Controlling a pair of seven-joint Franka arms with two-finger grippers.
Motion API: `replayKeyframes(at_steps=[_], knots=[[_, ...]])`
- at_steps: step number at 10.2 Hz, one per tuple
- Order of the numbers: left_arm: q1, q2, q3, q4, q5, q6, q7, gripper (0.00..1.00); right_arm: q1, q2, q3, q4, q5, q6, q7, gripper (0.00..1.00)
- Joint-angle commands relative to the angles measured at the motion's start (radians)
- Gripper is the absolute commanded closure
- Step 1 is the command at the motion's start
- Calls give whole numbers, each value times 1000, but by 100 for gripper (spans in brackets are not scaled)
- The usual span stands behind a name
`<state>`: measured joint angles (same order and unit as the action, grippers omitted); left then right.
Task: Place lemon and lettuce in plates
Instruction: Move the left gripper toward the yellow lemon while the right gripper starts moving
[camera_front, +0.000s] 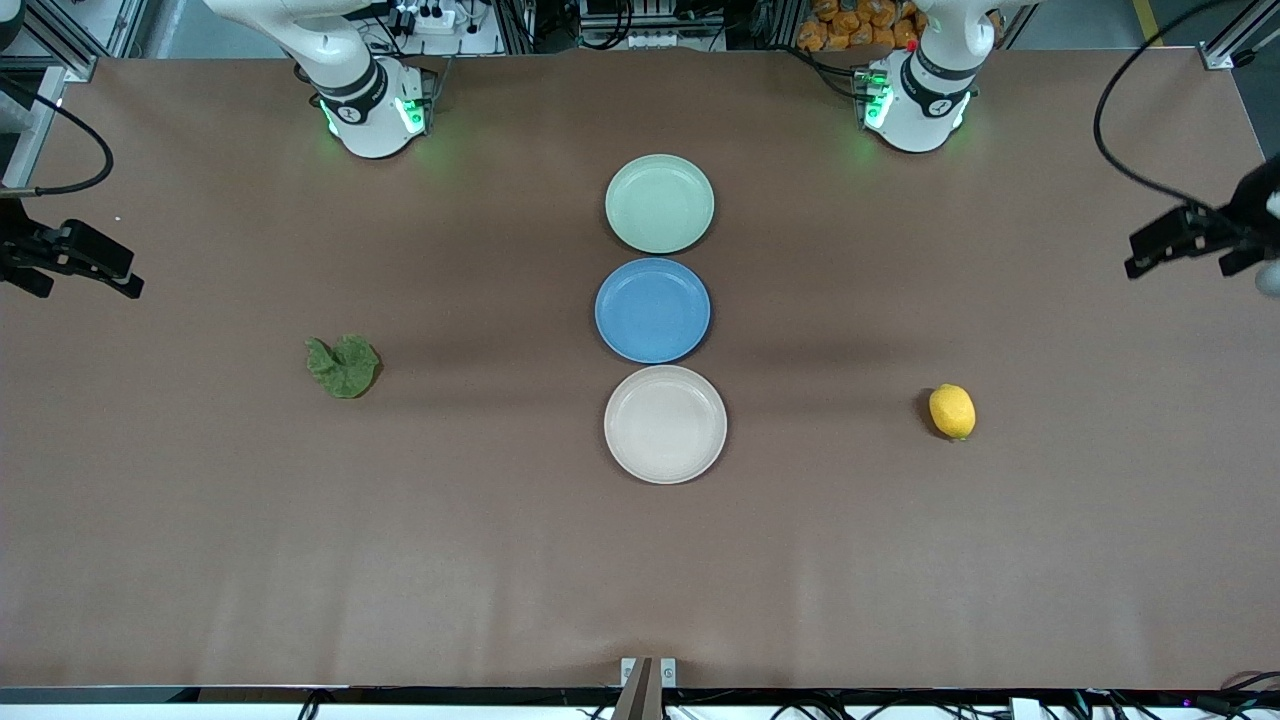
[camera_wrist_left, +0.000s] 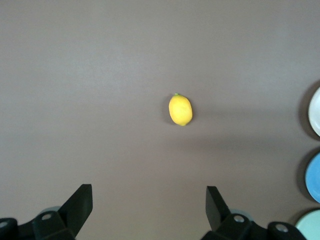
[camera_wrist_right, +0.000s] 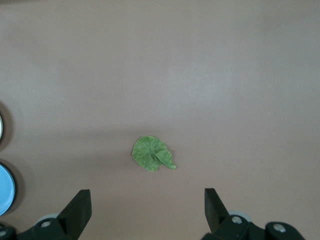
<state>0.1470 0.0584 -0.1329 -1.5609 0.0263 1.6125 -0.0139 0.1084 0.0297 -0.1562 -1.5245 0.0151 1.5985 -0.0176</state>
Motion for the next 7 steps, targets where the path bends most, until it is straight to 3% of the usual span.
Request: replayKeyframes(at_steps=[1, 3, 5, 7], knots=[[16, 75, -11, -28, -12, 90, 6, 0, -2, 1, 0, 0, 14, -11, 5, 0], [13, 148, -11, -47, -12, 166, -1, 0, -7, 9, 0, -28, 14, 30, 1, 0], [8, 182, -13, -157, -11, 348, -14, 0, -9, 9, 0, -90, 14, 101, -1, 0], [6, 230, -13, -195, -9, 411, -14, 0, -13, 10, -2, -188, 14, 197, -1, 0]])
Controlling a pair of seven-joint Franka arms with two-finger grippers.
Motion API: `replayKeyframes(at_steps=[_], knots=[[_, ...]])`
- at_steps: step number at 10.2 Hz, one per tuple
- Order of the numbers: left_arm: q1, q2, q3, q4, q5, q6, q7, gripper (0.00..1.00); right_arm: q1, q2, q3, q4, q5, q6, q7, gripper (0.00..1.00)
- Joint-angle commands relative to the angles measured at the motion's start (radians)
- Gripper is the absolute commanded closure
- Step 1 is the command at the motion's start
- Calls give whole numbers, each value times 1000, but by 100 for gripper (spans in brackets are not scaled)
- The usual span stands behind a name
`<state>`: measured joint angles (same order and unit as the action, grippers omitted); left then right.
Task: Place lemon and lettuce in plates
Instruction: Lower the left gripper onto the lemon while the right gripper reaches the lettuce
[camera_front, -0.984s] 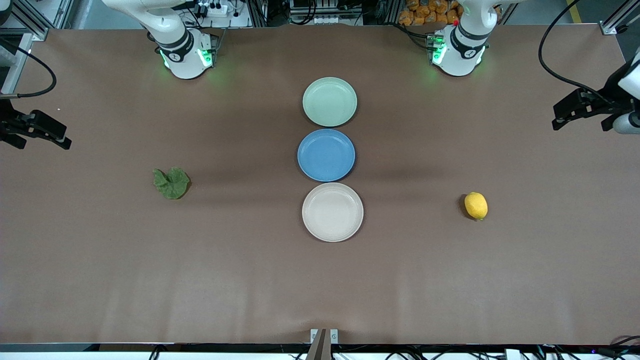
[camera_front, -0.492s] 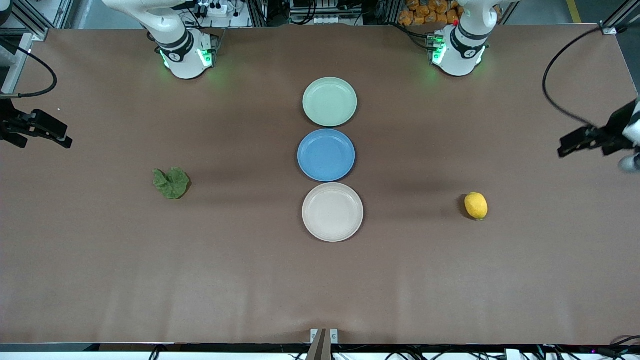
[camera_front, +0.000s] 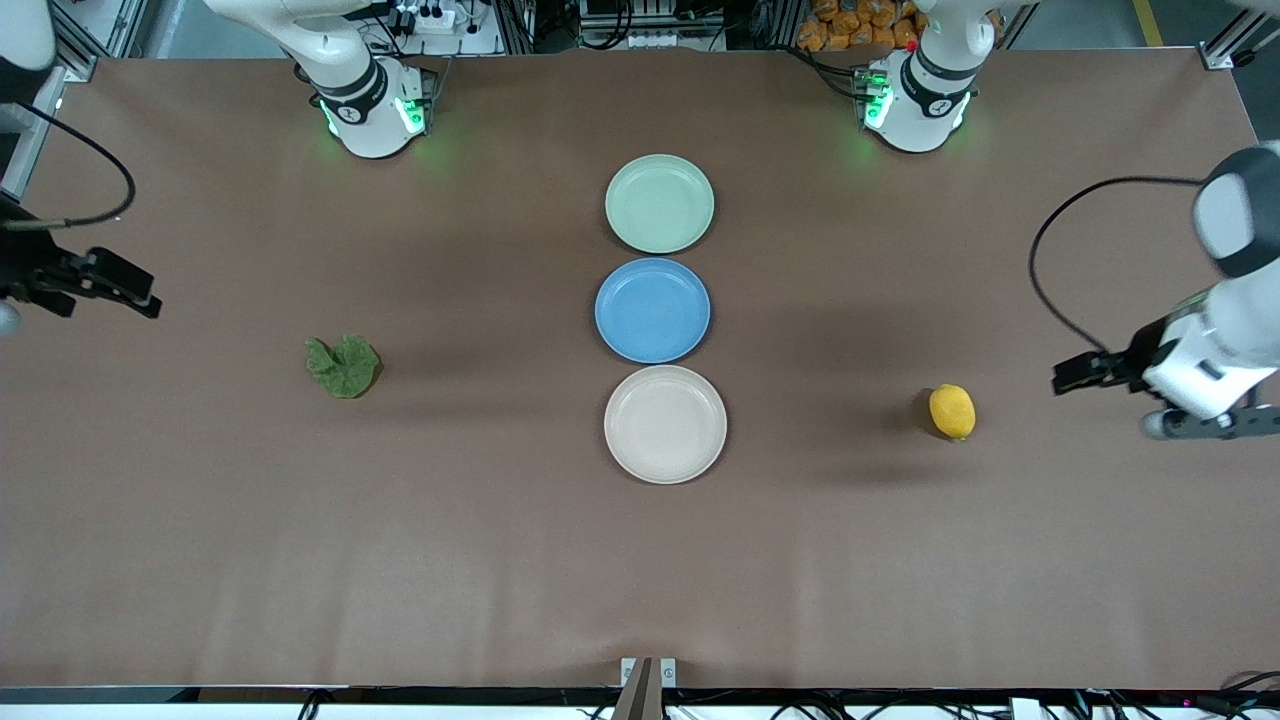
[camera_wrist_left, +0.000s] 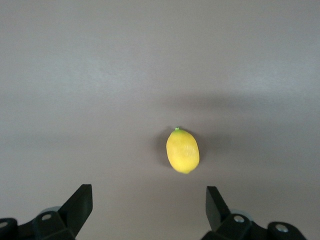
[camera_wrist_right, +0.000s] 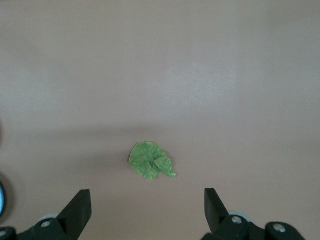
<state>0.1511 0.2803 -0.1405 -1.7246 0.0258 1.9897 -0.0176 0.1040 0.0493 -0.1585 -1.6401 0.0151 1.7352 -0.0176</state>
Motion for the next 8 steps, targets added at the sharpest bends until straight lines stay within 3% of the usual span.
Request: replayKeyframes(at_steps=[1, 4, 8], knots=[[-1, 38, -7, -32, -9, 37, -12, 0, -17, 4, 1, -107, 14, 97, -17, 0], [-5, 97, -16, -97, -12, 125, -12, 0, -46, 85, -1, -128, 61, 113, -94, 0], [-27, 155, -14, -133, -4, 178, -12, 0, -47, 92, -1, -366, 69, 428, -99, 0]])
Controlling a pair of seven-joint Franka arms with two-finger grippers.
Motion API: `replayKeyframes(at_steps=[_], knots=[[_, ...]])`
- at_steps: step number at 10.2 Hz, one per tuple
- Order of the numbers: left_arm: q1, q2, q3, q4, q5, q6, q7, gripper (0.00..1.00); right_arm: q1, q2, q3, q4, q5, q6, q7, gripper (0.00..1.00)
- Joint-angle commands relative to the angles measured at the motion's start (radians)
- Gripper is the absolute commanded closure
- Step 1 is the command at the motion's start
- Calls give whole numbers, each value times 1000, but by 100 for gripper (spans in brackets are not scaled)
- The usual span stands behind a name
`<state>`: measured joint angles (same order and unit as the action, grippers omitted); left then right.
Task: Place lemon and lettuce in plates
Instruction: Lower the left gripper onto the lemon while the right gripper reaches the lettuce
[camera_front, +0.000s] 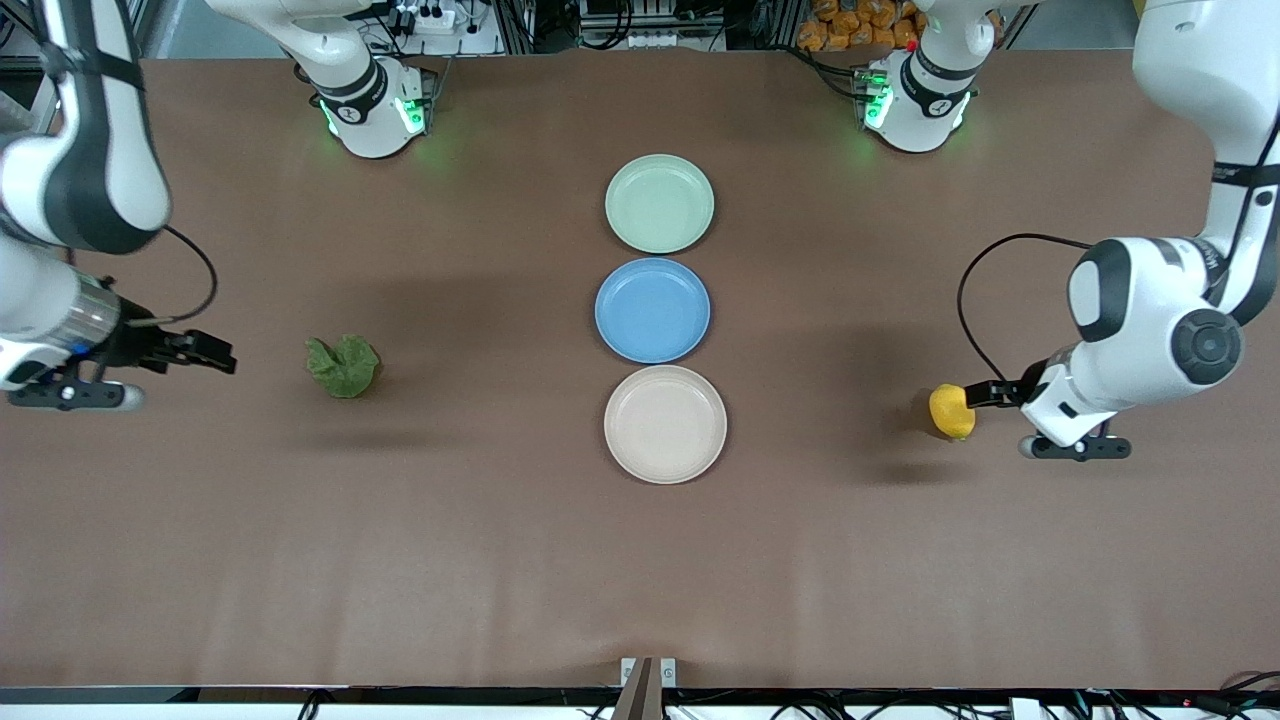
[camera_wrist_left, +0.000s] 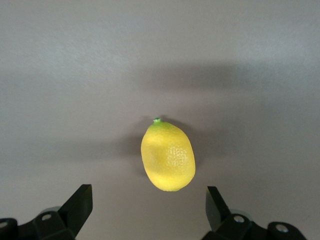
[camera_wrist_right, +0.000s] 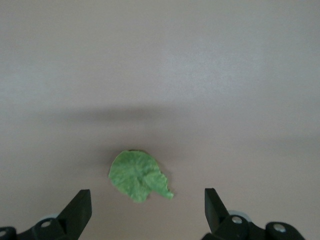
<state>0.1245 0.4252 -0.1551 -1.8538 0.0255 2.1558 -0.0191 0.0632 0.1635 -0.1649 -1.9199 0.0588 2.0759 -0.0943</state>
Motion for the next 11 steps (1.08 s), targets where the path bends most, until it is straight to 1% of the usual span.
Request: replayKeyframes(at_steps=[1, 3, 4, 5, 9, 11], knots=[[0, 29, 0, -4, -1, 13, -10, 0, -5, -3, 5, -128, 26, 136, -22, 0], [1, 59, 3, -4, 4, 30, -10, 0, 1, 20, 5, -216, 26, 267, -21, 0], [1, 75, 3, -5, 25, 42, -10, 0, 4, 37, 7, -267, 27, 347, -18, 0], [1, 85, 3, -8, 27, 55, -12, 0, 15, 57, 7, -296, 29, 401, -13, 0], [-2, 115, 5, -7, 28, 70, -10, 0, 62, 175, 8, -323, 32, 557, 28, 0], [-3, 122, 5, -2, 28, 72, -10, 0, 69, 215, 10, -323, 36, 587, 48, 0]])
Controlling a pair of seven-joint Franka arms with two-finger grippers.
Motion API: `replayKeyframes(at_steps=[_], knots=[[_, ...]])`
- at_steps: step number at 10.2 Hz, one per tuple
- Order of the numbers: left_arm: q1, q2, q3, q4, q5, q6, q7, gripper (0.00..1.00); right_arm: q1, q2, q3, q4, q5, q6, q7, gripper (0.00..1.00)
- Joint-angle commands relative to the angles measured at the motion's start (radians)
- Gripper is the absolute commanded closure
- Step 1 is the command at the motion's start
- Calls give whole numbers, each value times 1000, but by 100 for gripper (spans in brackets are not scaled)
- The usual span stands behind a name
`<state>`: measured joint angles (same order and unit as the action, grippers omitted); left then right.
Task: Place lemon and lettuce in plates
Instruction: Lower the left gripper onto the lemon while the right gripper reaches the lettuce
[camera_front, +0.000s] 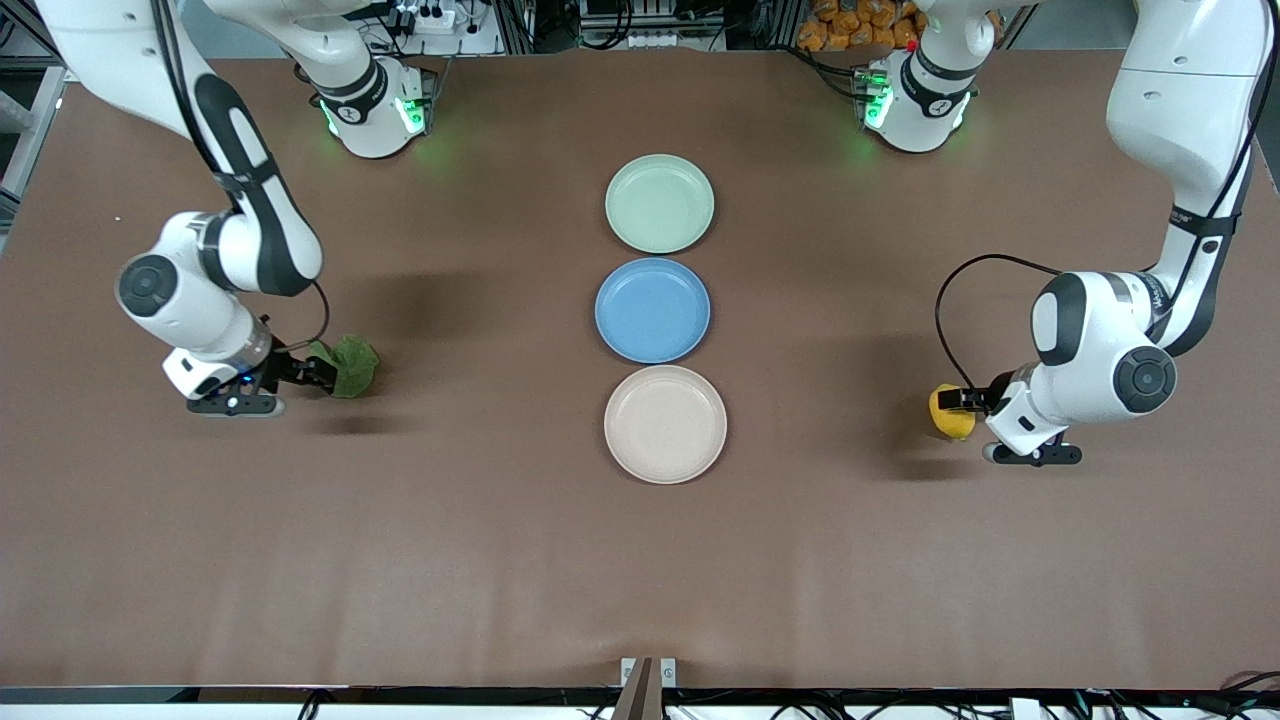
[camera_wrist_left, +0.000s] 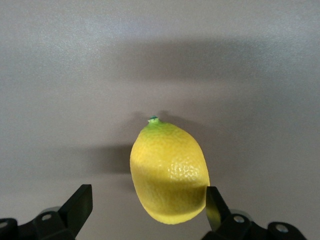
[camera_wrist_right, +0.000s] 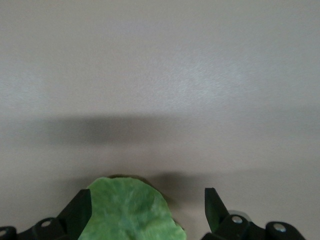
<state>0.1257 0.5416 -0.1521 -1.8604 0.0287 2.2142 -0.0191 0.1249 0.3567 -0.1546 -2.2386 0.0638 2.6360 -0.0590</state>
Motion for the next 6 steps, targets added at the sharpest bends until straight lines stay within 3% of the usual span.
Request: replayKeyframes(at_steps=[1, 6], knots=[[-6, 8, 2, 4, 31, 13, -10, 0, 7, 28, 1, -9, 45, 25, 15, 0], [-9, 23, -1, 12, 48, 13, -19, 2, 7, 45, 10, -41, 80, 39, 15, 0]])
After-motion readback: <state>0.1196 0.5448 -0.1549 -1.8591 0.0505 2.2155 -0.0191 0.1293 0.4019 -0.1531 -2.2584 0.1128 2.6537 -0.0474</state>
